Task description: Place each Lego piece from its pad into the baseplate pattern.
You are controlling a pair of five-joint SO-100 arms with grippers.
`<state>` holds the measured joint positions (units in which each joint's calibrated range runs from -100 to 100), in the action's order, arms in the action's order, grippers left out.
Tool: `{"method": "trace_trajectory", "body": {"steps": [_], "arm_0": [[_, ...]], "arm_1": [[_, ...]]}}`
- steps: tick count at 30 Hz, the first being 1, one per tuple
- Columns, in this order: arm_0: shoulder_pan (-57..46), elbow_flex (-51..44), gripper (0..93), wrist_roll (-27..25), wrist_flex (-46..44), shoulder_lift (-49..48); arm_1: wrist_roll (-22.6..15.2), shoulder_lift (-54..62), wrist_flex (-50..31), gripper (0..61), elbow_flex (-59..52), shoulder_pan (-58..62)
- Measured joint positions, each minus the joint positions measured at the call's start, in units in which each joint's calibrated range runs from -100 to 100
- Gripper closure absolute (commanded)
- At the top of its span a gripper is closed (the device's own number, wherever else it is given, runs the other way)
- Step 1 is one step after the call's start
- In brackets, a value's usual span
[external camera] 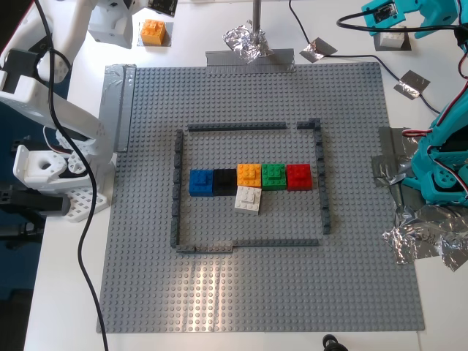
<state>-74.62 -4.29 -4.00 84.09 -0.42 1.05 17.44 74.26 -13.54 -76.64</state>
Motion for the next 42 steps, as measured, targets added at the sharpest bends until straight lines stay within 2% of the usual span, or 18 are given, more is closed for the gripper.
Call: {"method": "trace_trajectory", "body": {"steps": [3, 7, 12, 22, 30, 42], "arm_0": [[0.37, 1.46, 72.2, 0.00, -0.70, 0.08], [1.41, 2.44, 72.2, 0.00, 0.17, 0.17], [1.26, 2.54, 72.2, 0.00, 0.00, 0.17], [1.18, 2.54, 72.2, 0.00, 0.26, 0.17], [-0.74, 2.54, 71.8, 0.00, 0.00, 0.17], [-1.11, 4.20, 72.3, 0.00, -0.17, 4.65]], "arm_1": [[-0.83, -1.30, 1.61, 60.6, 1.06, 1.36], [-6.11, -4.23, 14.24, 60.6, 5.13, 17.64], [-7.53, -4.23, 20.35, 60.6, 6.19, 24.36], [-7.87, -4.23, 20.84, 60.5, 7.16, 24.45], [-8.84, -10.19, 20.84, 60.5, 17.70, 19.00], [-6.16, -21.59, 13.76, 60.0, 29.40, 7.18]]}}
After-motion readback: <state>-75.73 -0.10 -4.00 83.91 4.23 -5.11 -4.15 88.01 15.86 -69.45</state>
